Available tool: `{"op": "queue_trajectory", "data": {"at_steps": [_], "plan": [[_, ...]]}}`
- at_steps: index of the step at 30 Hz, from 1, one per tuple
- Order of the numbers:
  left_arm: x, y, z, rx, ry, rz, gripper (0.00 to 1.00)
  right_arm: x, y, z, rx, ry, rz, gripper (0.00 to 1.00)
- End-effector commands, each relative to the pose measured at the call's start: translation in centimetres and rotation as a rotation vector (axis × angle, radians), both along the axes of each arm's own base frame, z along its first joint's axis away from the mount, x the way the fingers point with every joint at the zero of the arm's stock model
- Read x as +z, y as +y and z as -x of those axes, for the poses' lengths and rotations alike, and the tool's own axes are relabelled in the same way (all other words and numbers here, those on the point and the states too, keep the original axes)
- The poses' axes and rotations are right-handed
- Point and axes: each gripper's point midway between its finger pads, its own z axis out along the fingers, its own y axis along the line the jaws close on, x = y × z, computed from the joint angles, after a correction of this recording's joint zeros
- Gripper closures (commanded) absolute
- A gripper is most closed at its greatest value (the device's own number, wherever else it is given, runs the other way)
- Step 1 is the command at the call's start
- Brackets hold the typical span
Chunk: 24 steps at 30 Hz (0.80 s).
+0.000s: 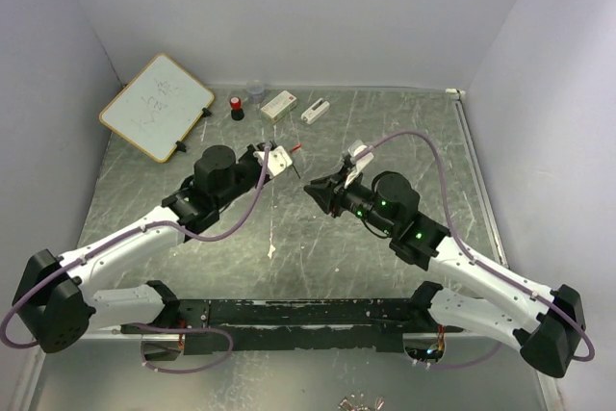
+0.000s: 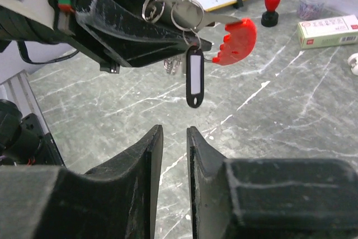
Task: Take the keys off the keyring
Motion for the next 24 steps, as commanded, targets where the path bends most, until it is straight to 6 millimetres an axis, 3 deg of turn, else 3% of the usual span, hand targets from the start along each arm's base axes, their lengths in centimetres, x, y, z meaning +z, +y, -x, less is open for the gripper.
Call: {"op": "queue_trajectory", "data": {"at_steps": [1, 10, 14, 24], "plan": [[4.2, -0.1, 0.6, -0.002, -0.076, 0.038, 0.93, 1.9, 0.6, 0.6, 0.052, -0.115, -0.074, 0.75], [5.2, -1.5, 2.6, -0.056, -0.074, 0.05, 0.93, 2.4, 1.1, 1.4, 0.094, -0.209, -0.18, 0.73], [5.0, -2.0, 2.9, -0.061, -0.061, 0.045, 0.93, 3.1, 1.5, 1.2, 0.101, -0.249, -0.185, 0.67], [5.3, -3.3, 4.5, -0.096, -0.057, 0.046, 0.93, 3.3, 2.4, 0.1, 0.077, -0.29, -0.176, 0.66]]}}
